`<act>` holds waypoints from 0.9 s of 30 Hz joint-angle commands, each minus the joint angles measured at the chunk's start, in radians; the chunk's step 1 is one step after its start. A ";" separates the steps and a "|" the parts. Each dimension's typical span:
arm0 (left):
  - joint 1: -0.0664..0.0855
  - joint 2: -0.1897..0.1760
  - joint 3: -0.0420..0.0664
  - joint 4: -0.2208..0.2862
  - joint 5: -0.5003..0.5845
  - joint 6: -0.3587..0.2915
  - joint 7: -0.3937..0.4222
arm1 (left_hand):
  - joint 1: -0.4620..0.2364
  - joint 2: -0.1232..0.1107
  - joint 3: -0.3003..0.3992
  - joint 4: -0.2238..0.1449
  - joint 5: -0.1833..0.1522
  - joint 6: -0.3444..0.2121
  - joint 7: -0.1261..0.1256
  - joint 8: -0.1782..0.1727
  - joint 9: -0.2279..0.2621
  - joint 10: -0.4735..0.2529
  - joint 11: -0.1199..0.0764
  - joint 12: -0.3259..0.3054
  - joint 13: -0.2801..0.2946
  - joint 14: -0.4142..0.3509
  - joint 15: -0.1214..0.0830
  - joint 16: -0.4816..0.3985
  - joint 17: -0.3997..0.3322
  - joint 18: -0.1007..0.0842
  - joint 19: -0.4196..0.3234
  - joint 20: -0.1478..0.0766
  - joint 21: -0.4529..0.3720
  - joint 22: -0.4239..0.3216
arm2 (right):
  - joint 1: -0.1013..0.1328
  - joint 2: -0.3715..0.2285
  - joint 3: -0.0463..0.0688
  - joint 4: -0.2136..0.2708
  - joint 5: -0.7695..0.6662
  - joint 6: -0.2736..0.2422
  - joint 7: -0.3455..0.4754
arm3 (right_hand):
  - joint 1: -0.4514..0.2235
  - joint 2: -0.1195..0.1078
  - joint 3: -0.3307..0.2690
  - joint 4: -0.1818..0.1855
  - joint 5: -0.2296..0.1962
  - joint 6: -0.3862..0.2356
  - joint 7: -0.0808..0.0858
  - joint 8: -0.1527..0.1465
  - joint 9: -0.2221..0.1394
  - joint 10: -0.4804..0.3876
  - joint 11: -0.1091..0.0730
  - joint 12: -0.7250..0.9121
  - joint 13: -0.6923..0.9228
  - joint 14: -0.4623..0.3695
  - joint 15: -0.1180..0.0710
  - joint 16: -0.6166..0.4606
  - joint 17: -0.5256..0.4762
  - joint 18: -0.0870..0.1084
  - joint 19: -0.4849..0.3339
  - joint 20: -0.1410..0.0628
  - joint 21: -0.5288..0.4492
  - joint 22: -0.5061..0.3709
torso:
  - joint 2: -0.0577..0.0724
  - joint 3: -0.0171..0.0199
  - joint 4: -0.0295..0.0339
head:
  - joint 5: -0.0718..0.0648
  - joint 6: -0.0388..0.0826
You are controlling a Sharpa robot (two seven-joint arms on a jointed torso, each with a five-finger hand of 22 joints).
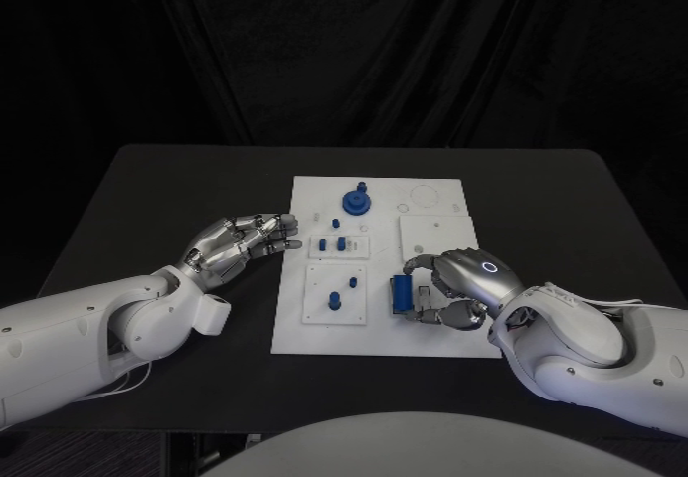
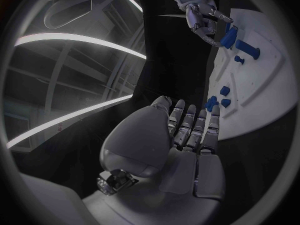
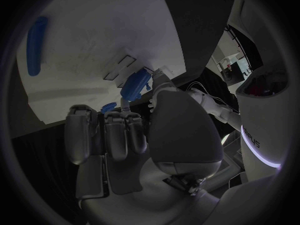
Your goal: Assemble the parts on the task board
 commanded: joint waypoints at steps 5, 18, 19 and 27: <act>-0.003 0.001 0.001 0.001 -0.007 0.021 0.003 | 0.003 -0.004 0.005 -0.001 0.006 -0.007 0.038 -0.002 -0.002 0.000 0.008 0.002 0.000 0.002 0.007 0.003 0.001 -0.009 -0.003 0.002 0.001 -0.001 | -0.004 0.007 0.000 -0.004 -0.032 -0.011 -0.047 | 0.004 0.018 0.013 -0.002 0.038 -0.008 0.003 0.041 -0.007 0.104 0.009 0.003 0.263 0.105 0.008 0.003 0.263 0.008 0.027 0.011 -0.010 0.208 | -0.001 -0.0001 0.0024 | -0.003 0.000; -0.003 0.003 0.001 0.000 -0.007 0.026 -0.002 | 0.002 -0.004 0.007 -0.001 0.006 -0.009 0.040 -0.002 -0.002 0.000 0.010 0.002 0.000 0.002 0.008 0.004 0.001 -0.010 -0.004 0.002 0.000 -0.001 | -0.007 0.026 0.001 -0.012 -0.055 -0.009 -0.089 | 0.020 0.028 0.022 -0.003 0.077 -0.028 0.005 0.069 -0.017 0.104 0.011 0.003 0.263 0.105 0.011 0.003 0.263 0.012 0.019 0.013 -0.027 0.203 | -0.002 -0.0008 0.0021 | -0.003 0.000; -0.004 0.003 0.001 0.000 -0.007 0.026 -0.003 | 0.002 -0.004 0.007 -0.001 0.006 -0.009 0.040 -0.002 -0.002 0.000 0.010 0.002 0.000 0.002 0.008 0.004 0.001 -0.010 -0.004 0.002 0.000 -0.001 | -0.008 0.027 0.001 -0.012 -0.056 -0.010 -0.090 | 0.020 0.028 0.022 -0.003 0.077 -0.028 0.005 0.069 -0.017 0.104 0.011 0.003 0.263 0.105 0.011 0.003 0.263 0.012 0.019 0.013 -0.028 0.203 | -0.002 -0.0004 0.0020 | -0.003 0.000; -0.004 0.003 0.001 0.000 -0.007 0.028 -0.005 | 0.002 -0.004 0.007 -0.001 0.006 -0.009 0.040 -0.002 -0.002 0.000 0.010 0.002 0.000 0.002 0.008 0.004 0.001 -0.010 -0.004 0.002 0.000 -0.001 | -0.014 0.031 0.001 -0.013 -0.064 -0.025 -0.092 | 0.038 0.041 0.033 -0.005 0.113 -0.033 0.006 0.106 -0.024 0.104 0.014 0.003 0.263 0.105 0.013 0.003 0.263 0.012 0.020 0.015 -0.028 0.203 | -0.001 -0.0004 0.0024 | -0.002 0.000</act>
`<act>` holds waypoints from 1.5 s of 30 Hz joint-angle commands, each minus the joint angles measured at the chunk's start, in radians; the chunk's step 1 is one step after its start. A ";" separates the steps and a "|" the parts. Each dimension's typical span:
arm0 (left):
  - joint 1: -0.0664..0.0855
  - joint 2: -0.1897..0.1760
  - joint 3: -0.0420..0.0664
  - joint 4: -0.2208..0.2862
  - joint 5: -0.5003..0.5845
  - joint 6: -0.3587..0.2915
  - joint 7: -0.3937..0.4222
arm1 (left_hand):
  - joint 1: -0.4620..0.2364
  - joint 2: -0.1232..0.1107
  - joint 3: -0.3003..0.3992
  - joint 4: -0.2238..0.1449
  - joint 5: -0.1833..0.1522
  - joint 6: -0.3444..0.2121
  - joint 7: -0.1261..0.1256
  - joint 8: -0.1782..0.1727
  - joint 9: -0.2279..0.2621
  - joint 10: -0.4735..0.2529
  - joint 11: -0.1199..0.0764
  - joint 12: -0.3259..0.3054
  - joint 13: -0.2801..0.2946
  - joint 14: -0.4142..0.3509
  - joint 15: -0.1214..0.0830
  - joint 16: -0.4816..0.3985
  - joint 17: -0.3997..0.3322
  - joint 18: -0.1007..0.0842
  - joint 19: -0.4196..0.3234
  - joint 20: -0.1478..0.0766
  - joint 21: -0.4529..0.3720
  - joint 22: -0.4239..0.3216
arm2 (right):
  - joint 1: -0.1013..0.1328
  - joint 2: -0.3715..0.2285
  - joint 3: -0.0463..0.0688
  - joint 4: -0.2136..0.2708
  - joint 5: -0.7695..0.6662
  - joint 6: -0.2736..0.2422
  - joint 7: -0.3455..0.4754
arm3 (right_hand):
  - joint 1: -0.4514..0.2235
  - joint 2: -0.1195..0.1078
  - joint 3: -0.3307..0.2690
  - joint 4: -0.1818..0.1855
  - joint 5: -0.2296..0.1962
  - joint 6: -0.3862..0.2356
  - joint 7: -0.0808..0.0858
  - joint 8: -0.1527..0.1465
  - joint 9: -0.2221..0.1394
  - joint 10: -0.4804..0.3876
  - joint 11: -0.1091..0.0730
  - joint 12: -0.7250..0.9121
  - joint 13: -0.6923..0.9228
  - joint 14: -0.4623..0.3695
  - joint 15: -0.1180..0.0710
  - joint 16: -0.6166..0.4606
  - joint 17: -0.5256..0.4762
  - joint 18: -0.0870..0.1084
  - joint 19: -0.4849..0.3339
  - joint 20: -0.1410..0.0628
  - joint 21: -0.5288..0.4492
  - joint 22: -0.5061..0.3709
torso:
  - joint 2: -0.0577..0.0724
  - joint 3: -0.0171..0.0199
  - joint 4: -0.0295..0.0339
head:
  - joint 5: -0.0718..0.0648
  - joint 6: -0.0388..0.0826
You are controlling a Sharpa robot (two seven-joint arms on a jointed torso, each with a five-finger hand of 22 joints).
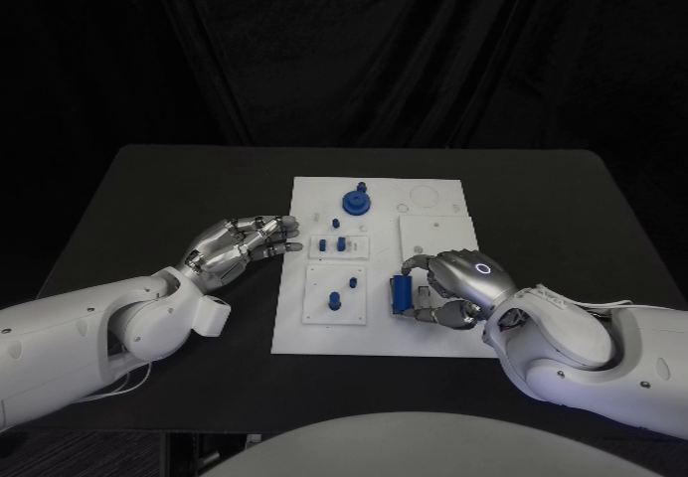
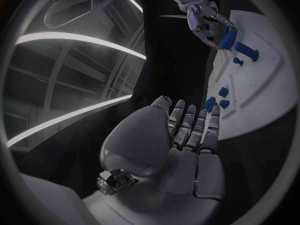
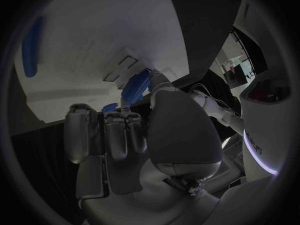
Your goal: Assemble the parts on the task board
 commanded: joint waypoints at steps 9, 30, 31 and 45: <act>-0.002 0.002 0.001 0.001 -0.007 0.022 0.004 | 0.002 -0.004 0.008 -0.001 0.006 -0.010 0.040 -0.002 -0.001 -0.001 0.010 0.002 0.000 0.002 0.009 0.005 0.001 -0.011 -0.004 0.002 0.000 -0.002 | -0.004 0.003 0.000 0.000 -0.022 -0.033 -0.019 | 0.008 0.018 0.017 0.000 0.141 0.009 -0.006 0.094 -0.009 0.104 0.004 0.003 0.263 0.106 0.005 0.003 0.263 0.012 0.022 0.007 -0.008 0.204 | 0.001 -0.0001 -0.0011 | 0.003 0.000; -0.004 0.002 0.001 -0.001 -0.007 0.029 -0.001 | 0.001 -0.004 0.009 0.000 0.006 -0.010 0.041 -0.002 -0.001 -0.001 0.011 0.001 0.000 0.002 0.009 0.006 0.002 -0.011 -0.004 0.002 0.000 -0.002 | -0.004 0.001 0.001 0.000 -0.022 -0.068 0.019 | -0.012 0.035 0.090 -0.002 0.559 0.053 -0.009 0.177 -0.078 0.104 0.009 0.003 0.263 0.106 0.008 0.003 0.263 0.005 0.038 0.009 0.019 0.215 | 0.001 -0.0001 -0.0008 | 0.005 0.000; -0.004 0.002 0.001 -0.001 -0.007 0.029 -0.002 | 0.001 -0.004 0.009 0.000 0.006 -0.010 0.041 -0.002 -0.001 -0.001 0.011 0.001 0.000 0.002 0.009 0.006 0.002 -0.011 -0.004 0.002 0.000 -0.002 | -0.004 0.000 0.001 0.001 -0.022 -0.072 0.023 | -0.015 0.034 0.103 -0.004 0.583 0.064 -0.009 0.175 -0.088 0.104 0.010 0.003 0.263 0.106 0.009 0.003 0.263 0.004 0.040 0.009 0.023 0.216 | 0.001 -0.0001 -0.0003 | 0.004 0.000; -0.005 0.000 0.001 0.000 -0.007 0.032 -0.005 | 0.000 -0.003 0.012 0.000 0.006 -0.013 0.041 -0.003 -0.001 -0.002 0.011 0.001 0.000 0.005 0.011 0.009 0.002 -0.013 -0.004 0.002 0.000 -0.002 | -0.005 -0.023 0.000 0.033 0.016 -0.081 0.047 | -0.045 0.029 0.126 -0.002 0.589 0.099 -0.008 0.166 -0.115 0.104 0.013 0.003 0.263 0.106 0.011 0.003 0.263 0.002 0.044 0.012 0.031 0.218 | 0.001 0.0000 -0.0022 | 0.012 0.000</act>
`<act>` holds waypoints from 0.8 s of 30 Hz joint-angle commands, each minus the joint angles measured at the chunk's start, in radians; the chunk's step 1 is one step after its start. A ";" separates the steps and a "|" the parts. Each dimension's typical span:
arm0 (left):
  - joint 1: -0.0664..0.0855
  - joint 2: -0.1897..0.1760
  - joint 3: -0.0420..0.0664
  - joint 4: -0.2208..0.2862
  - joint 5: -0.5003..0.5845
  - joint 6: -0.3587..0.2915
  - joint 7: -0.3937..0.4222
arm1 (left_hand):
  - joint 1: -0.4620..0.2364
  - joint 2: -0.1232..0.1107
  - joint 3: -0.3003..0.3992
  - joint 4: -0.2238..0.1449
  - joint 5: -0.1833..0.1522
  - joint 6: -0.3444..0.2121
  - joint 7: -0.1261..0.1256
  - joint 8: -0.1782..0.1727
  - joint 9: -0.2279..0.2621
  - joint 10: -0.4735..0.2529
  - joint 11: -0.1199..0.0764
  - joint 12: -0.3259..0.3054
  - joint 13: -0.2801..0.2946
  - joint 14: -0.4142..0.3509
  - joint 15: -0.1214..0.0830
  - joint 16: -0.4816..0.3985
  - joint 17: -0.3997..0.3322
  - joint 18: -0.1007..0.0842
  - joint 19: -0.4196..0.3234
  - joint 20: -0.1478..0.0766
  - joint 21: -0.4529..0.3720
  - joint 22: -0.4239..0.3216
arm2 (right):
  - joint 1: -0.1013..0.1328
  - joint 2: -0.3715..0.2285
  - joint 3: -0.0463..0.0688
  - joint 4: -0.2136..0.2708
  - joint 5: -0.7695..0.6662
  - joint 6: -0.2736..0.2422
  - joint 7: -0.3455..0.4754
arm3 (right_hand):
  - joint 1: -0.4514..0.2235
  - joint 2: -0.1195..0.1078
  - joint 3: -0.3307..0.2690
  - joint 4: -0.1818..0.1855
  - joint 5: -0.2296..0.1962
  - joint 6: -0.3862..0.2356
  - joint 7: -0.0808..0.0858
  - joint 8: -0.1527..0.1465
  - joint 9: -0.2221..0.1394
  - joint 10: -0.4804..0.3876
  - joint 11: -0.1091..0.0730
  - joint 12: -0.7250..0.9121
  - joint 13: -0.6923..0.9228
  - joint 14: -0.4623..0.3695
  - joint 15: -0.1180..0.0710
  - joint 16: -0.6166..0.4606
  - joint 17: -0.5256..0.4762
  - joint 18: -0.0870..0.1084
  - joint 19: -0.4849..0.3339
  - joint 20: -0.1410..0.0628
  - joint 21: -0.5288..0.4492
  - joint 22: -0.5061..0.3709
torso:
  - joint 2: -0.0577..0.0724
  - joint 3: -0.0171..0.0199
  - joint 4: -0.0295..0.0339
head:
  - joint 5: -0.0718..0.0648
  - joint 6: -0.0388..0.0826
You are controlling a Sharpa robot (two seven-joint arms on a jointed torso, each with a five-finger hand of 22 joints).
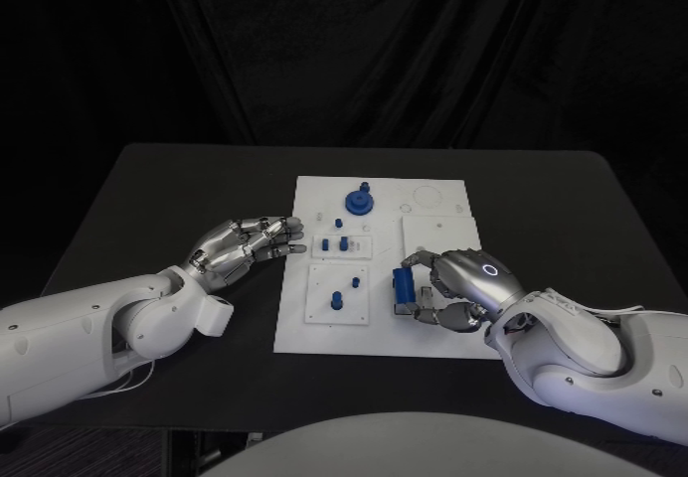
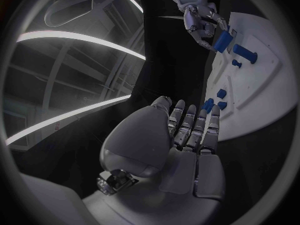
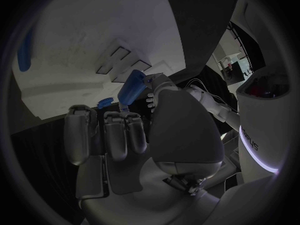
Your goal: Assemble the parts on the task board
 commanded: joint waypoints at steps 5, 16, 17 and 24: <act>-0.003 0.000 0.001 0.001 -0.007 0.019 0.007 | 0.000 -0.003 0.006 0.000 0.006 -0.005 0.041 -0.003 -0.002 0.002 0.008 0.001 0.000 0.001 0.008 0.005 0.001 -0.013 -0.004 0.002 0.000 -0.001 | -0.005 -0.010 0.000 0.017 0.032 -0.014 0.013 | -0.014 0.001 0.031 0.020 -0.022 0.092 -0.019 0.026 0.268 0.104 0.004 0.003 0.263 0.103 0.008 0.003 0.263 0.002 0.044 0.005 0.007 0.219 | 0.000 0.0000 -0.0009 | -0.001 0.000; -0.004 -0.001 0.001 0.001 -0.007 0.019 0.006 | 0.000 -0.003 0.006 0.000 0.006 -0.005 0.041 -0.003 -0.002 0.002 0.008 0.001 0.000 0.001 0.008 0.005 0.001 -0.013 -0.004 0.002 0.000 -0.001 | -0.008 -0.019 0.000 0.031 0.049 0.036 -0.014 | -0.029 -0.003 0.037 0.020 -0.065 0.128 -0.025 0.018 0.253 0.104 -0.001 0.003 0.263 0.103 0.003 0.003 0.263 0.003 0.042 0.001 0.002 0.217 | 0.000 0.0000 -0.0015 | 0.000 0.000; -0.004 -0.001 0.001 0.001 -0.007 0.019 0.006 | 0.000 -0.003 0.006 0.000 0.006 -0.005 0.041 -0.003 -0.002 0.002 0.008 0.001 0.000 0.001 0.008 0.005 0.001 -0.013 -0.004 0.002 0.000 -0.001 | -0.008 -0.019 0.000 0.030 0.050 0.040 -0.017 | -0.030 -0.003 0.037 0.020 -0.069 0.129 -0.025 0.016 0.251 0.104 -0.001 0.003 0.263 0.103 0.003 0.003 0.263 0.003 0.042 0.001 0.002 0.217 | 0.000 -0.0002 -0.0014 | 0.000 0.000; -0.004 0.000 0.001 0.001 -0.007 0.020 0.006 | 0.000 -0.003 0.006 0.000 0.006 -0.005 0.041 -0.003 -0.002 0.002 0.008 0.001 0.000 0.001 0.008 0.005 0.001 -0.013 -0.004 0.002 0.000 -0.001 | -0.009 -0.019 0.000 0.024 0.055 0.065 -0.035 | -0.032 -0.002 0.038 0.018 -0.106 0.130 -0.024 0.004 0.241 0.104 -0.001 0.003 0.263 0.103 0.003 0.003 0.263 0.005 0.038 0.000 -0.006 0.214 | 0.000 0.0000 0.0010 | -0.002 0.000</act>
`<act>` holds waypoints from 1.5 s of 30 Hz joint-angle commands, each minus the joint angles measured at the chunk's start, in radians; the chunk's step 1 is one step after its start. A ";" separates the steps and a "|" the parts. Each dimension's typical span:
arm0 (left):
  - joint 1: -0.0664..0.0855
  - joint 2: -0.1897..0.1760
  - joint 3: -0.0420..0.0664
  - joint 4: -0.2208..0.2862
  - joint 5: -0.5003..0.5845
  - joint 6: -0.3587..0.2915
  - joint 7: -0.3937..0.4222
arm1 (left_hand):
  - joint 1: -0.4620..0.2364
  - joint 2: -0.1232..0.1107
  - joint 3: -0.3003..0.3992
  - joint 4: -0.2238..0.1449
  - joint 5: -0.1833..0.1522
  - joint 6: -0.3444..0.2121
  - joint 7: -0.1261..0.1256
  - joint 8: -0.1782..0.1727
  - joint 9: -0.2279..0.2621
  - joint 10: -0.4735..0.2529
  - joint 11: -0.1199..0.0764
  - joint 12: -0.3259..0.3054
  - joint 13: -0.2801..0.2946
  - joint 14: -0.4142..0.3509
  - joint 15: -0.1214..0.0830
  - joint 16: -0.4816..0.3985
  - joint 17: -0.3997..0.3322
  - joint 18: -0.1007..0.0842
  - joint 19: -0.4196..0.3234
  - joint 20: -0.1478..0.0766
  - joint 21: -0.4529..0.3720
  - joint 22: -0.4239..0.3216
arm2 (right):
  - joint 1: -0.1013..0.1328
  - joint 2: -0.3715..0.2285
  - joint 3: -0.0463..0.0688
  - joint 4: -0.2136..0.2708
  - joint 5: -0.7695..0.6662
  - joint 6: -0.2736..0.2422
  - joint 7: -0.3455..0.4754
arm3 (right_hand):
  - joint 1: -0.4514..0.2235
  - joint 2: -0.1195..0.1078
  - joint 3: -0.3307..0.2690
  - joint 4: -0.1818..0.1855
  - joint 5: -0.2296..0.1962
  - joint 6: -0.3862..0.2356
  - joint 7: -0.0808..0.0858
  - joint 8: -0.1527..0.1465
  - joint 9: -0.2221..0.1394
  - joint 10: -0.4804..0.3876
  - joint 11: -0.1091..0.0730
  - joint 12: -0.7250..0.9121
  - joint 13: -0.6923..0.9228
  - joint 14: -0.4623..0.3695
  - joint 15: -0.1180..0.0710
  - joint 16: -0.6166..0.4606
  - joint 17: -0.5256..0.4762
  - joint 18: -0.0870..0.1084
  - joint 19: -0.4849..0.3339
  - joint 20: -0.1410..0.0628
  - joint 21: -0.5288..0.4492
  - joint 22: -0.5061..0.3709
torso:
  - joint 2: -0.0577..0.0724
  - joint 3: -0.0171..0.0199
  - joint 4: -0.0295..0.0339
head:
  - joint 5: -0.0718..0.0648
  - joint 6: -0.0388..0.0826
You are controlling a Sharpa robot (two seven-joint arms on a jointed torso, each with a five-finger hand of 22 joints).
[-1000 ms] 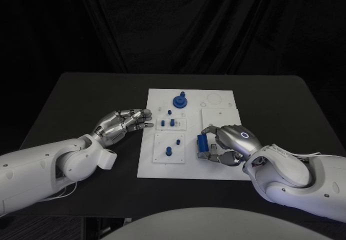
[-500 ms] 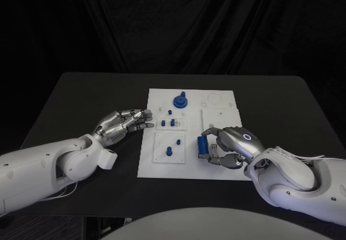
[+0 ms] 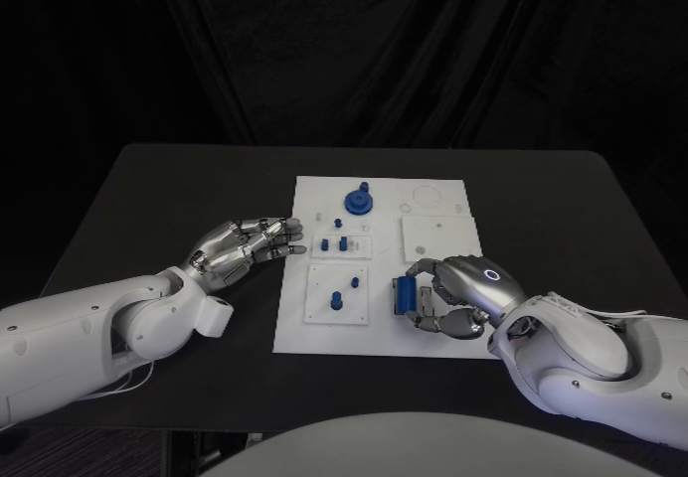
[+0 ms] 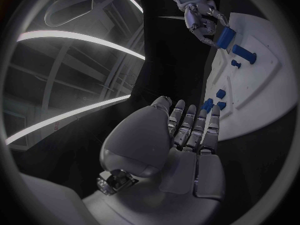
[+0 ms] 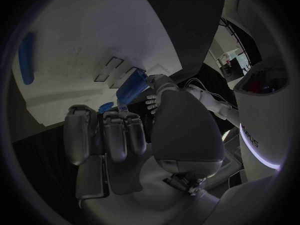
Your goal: Assemble the parts on the task board
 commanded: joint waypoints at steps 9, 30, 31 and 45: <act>-0.003 0.000 0.001 0.001 -0.007 0.017 0.009 | 0.000 -0.003 0.006 0.000 0.006 -0.005 0.041 -0.003 -0.002 0.002 0.008 0.001 0.000 0.001 0.008 0.005 0.001 -0.013 -0.004 0.002 0.000 -0.001 | -0.003 0.002 0.000 -0.006 0.009 0.058 -0.054 | -0.002 0.011 0.023 0.020 -0.043 0.080 -0.071 -0.007 0.233 0.104 0.001 0.003 0.263 0.103 0.004 0.003 0.263 0.008 0.032 0.001 -0.019 0.210 | -0.001 -0.0008 0.0003 | 0.001 0.000; -0.003 0.003 0.001 0.000 -0.007 0.019 0.006 | -0.002 -0.003 0.011 0.001 0.006 -0.007 0.041 -0.003 -0.002 0.002 0.009 0.002 0.000 0.003 0.010 0.007 0.001 -0.016 -0.004 0.002 0.000 -0.002 | -0.003 0.022 0.000 -0.031 0.009 0.089 -0.045 | 0.011 0.017 -0.009 0.020 -0.224 -0.001 -0.056 -0.103 0.156 0.104 0.007 0.003 0.263 0.103 0.010 0.003 0.263 0.020 0.010 0.008 -0.070 0.194 | 0.001 -0.0005 0.0016 | 0.003 0.000; -0.003 0.003 0.001 0.000 -0.007 0.019 0.006 | -0.002 -0.003 0.011 0.001 0.006 -0.007 0.041 -0.003 -0.002 0.002 0.009 0.002 0.000 0.003 0.010 0.007 0.001 -0.016 -0.004 0.002 0.000 -0.002 | -0.003 0.022 0.000 -0.031 0.009 0.091 -0.046 | 0.010 0.017 -0.020 0.021 -0.283 -0.029 -0.054 -0.122 0.143 0.104 0.004 0.003 0.263 0.103 0.008 0.003 0.263 0.021 0.007 0.006 -0.077 0.192 | 0.001 -0.0005 0.0019 | 0.002 0.000; -0.003 0.003 0.001 0.000 -0.007 0.019 0.006 | -0.002 -0.004 0.012 0.002 0.006 -0.007 0.041 -0.003 -0.002 0.002 0.010 0.003 0.001 0.002 0.010 0.008 0.001 -0.016 -0.004 0.001 0.000 -0.002 | -0.003 0.018 0.000 -0.027 0.009 0.067 -0.037 | -0.008 -0.081 -0.162 0.034 -0.557 -0.229 -0.076 -0.220 0.043 0.104 -0.024 0.003 0.263 0.103 -0.016 0.003 0.263 0.025 0.001 -0.016 -0.103 0.187 | 0.000 -0.0004 0.0007 | 0.006 0.000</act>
